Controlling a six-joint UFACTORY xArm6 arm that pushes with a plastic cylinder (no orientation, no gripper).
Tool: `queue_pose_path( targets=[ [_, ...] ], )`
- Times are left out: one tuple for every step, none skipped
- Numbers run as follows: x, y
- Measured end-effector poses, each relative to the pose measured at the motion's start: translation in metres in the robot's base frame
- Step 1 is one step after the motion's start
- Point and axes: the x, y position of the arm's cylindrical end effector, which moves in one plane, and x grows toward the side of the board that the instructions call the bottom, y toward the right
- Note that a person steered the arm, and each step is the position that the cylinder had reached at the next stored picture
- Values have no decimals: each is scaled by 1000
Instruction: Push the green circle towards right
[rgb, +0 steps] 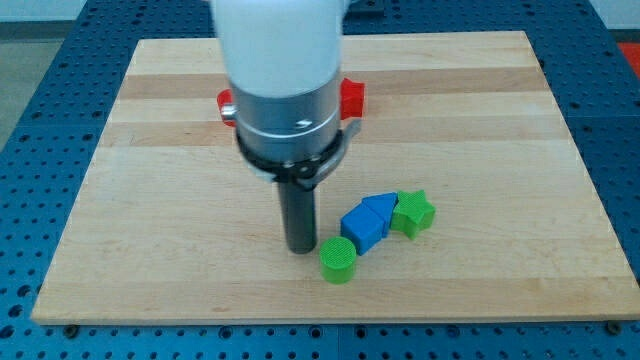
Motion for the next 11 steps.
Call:
queue_pose_path(
  targets=[
    [18,-8],
    [30,-3],
    [32,20],
    [25,41],
    [18,71],
    [14,101],
    [13,125],
    [13,145],
    [13,153],
    [-4,153],
    [-14,158]
  ],
)
